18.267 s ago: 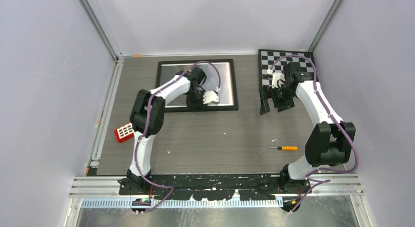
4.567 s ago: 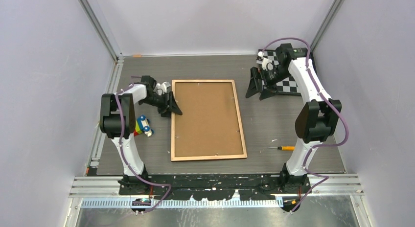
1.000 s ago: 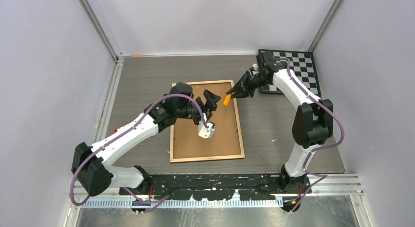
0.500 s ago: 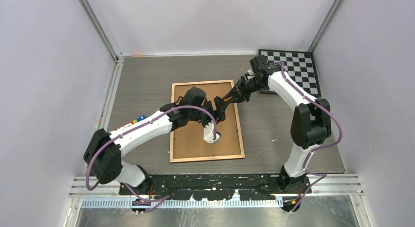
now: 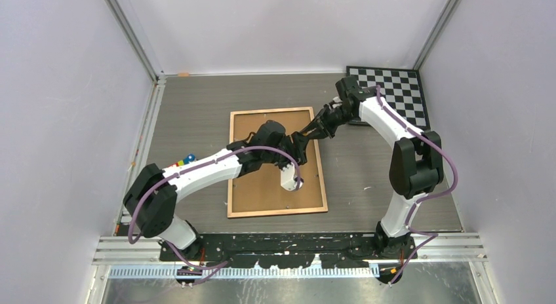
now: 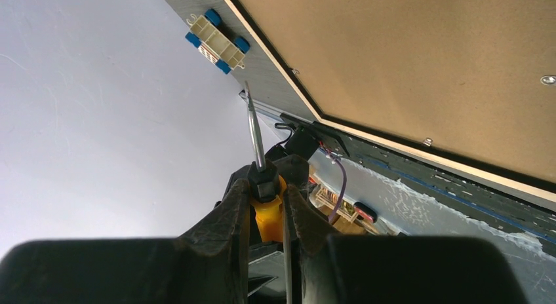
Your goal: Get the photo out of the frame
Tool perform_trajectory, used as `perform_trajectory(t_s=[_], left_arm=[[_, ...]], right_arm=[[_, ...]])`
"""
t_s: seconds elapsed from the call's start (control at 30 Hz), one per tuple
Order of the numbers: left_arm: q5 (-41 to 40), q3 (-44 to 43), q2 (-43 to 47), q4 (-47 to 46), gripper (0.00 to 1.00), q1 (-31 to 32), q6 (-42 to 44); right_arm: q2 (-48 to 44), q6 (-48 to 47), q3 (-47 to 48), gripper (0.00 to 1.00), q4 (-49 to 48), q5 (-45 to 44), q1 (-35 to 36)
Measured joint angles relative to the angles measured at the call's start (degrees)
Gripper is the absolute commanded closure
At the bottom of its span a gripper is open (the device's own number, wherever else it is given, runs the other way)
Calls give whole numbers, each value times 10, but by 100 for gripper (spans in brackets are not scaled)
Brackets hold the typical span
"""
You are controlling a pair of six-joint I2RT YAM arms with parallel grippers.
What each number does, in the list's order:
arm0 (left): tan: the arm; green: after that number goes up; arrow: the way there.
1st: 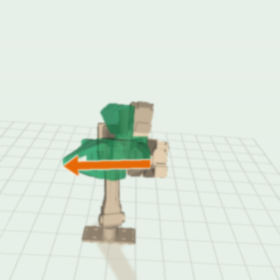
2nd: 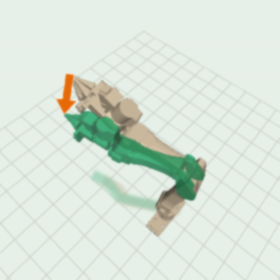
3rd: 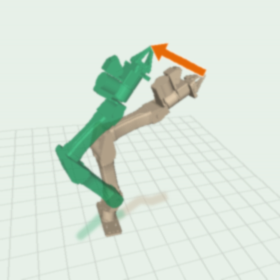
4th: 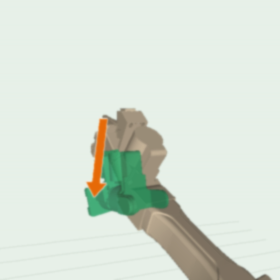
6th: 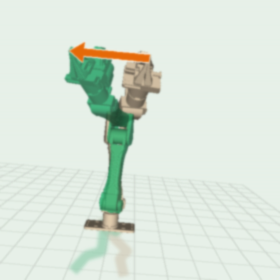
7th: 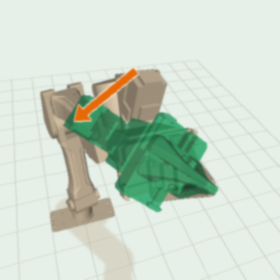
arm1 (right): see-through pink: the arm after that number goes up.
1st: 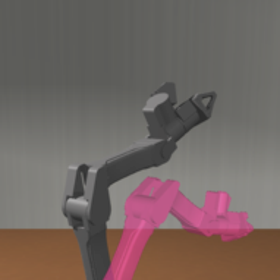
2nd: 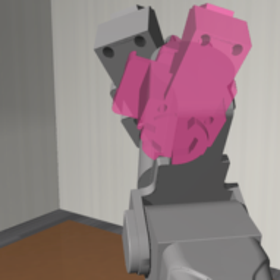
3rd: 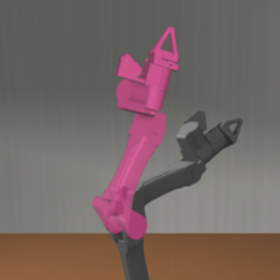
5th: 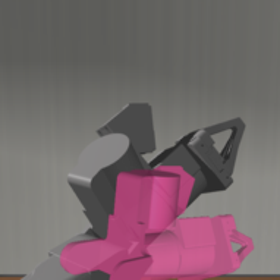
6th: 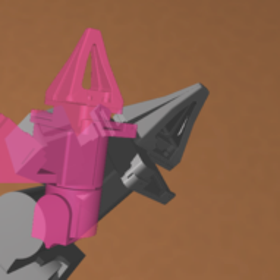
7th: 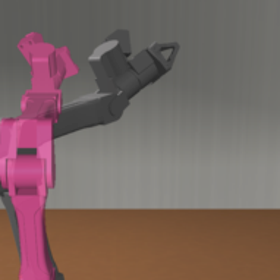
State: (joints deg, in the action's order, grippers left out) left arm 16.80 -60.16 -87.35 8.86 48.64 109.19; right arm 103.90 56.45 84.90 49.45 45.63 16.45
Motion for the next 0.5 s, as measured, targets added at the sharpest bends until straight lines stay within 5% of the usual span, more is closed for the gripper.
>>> perform_trajectory(t_s=[0.3, 0.5], left_arm=[[-14, 0, -5, -26, 94, 5, 3], [-17, 6, -4, -29, 100, 5, -12]], right_arm=[[1, 7, -6, 99, -10, 1, -3], [1, 18, -26, 44, -37, 23, -4]])
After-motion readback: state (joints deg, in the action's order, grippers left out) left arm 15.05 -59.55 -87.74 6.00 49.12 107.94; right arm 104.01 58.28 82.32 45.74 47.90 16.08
